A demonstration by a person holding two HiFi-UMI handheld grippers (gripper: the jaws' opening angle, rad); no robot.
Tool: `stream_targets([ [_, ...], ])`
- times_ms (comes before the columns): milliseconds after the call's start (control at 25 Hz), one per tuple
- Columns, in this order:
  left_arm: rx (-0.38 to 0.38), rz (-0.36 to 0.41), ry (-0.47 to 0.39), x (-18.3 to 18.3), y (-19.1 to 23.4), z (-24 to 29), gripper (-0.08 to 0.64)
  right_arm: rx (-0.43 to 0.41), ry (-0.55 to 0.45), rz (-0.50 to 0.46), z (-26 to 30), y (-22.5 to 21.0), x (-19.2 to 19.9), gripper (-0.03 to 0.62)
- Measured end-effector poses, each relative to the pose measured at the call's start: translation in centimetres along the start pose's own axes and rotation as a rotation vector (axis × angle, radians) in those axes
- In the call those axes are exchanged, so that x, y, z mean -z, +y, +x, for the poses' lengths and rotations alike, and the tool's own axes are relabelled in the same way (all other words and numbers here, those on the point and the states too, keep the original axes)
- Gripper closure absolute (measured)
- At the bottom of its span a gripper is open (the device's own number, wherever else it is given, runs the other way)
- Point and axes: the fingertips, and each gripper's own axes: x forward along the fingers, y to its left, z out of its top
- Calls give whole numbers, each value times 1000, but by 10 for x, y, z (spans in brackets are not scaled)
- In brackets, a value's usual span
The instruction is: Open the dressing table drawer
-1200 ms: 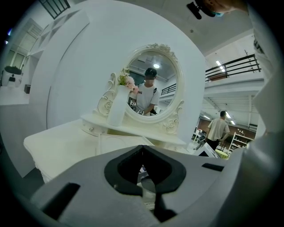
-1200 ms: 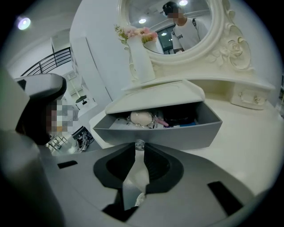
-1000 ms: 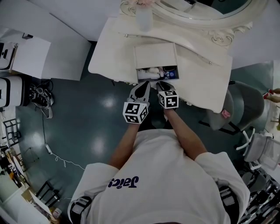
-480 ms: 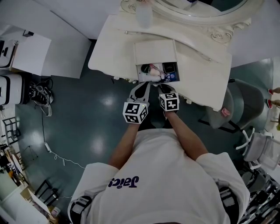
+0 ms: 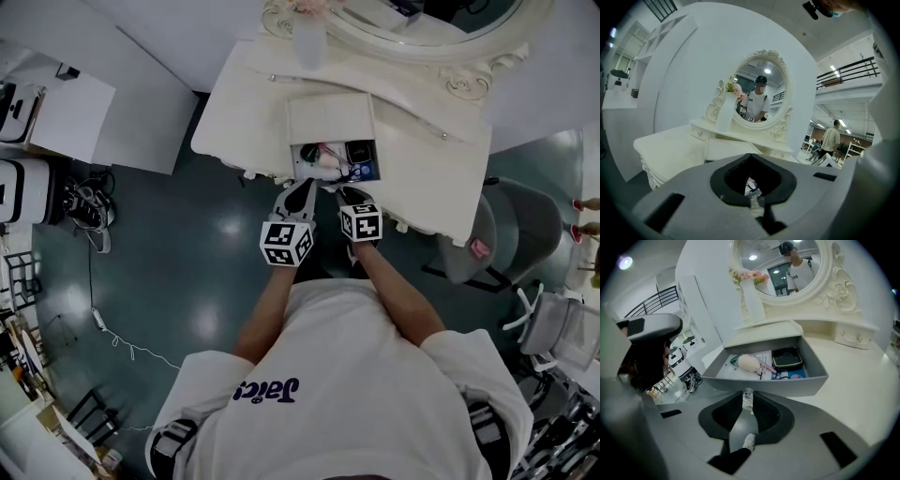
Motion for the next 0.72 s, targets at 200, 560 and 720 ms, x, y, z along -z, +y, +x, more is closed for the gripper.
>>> stream_targets([
  [200, -24, 6, -42, -20, 6, 0, 545, -22, -79, -58, -35, 10, -27, 520],
  [560, -10, 33, -121, -95, -17, 9, 545, 28, -443, -215, -122, 18, -159, 541],
  [720, 4, 113, -184, -136, -35, 8, 545, 31, -582, -233, -160, 25, -206, 561],
])
